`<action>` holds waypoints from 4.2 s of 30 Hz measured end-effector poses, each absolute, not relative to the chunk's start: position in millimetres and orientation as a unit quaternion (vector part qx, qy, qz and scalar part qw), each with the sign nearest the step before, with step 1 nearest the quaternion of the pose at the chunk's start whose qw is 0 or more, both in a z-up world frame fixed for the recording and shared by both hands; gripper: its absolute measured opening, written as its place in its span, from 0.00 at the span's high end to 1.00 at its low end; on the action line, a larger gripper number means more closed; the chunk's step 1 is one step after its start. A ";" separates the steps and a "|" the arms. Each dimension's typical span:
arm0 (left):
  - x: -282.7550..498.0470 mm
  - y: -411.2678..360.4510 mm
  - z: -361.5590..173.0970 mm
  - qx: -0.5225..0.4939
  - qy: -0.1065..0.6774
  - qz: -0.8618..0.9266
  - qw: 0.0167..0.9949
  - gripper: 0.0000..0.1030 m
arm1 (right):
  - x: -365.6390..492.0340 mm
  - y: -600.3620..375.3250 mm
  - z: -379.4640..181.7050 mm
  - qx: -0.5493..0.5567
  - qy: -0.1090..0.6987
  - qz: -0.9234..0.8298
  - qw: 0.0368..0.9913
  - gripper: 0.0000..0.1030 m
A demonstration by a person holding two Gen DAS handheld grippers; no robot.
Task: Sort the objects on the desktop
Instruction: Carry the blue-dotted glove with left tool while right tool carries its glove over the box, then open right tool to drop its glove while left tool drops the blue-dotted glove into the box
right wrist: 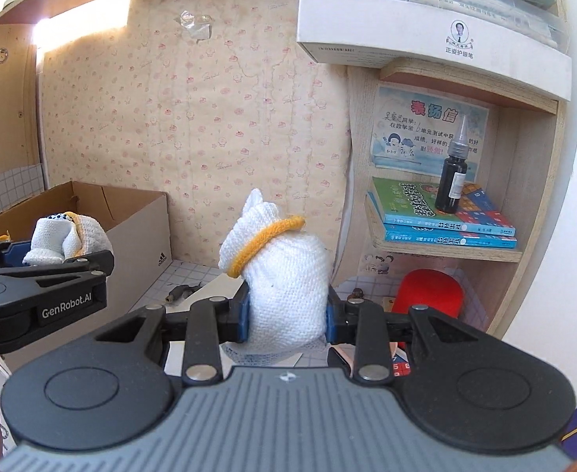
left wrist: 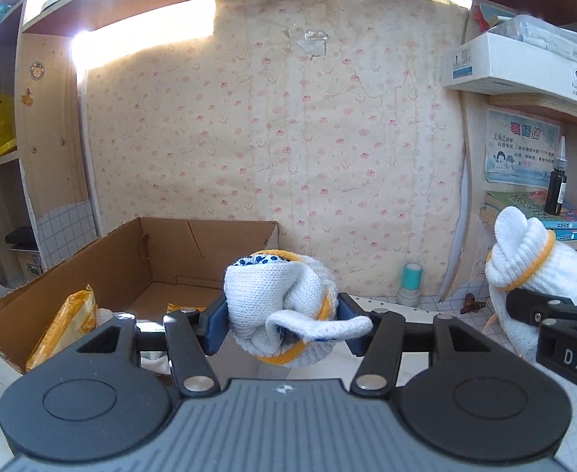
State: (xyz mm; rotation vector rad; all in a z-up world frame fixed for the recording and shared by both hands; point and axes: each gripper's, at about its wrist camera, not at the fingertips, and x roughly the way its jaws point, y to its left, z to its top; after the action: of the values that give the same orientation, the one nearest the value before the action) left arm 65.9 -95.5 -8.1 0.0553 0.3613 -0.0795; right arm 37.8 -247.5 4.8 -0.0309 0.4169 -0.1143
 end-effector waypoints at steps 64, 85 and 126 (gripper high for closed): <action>51.3 68.5 4.1 -0.022 0.181 0.072 0.981 0.43 | 75.2 -71.1 17.3 -0.073 0.215 0.095 0.969 0.67; 78.7 72.1 -5.9 -0.019 0.202 0.067 0.977 0.43 | 117.9 -64.7 7.0 -0.080 0.234 0.097 0.964 0.67; 141.8 82.3 -14.3 -0.030 0.223 0.061 0.972 0.42 | 236.7 -35.7 -7.1 -0.088 0.275 0.111 0.951 0.58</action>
State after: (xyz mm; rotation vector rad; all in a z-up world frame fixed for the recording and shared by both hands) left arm 141.8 82.3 -14.3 -0.0596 0.4511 0.1225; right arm 236.7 -35.7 -7.1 -0.1787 0.5582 0.2254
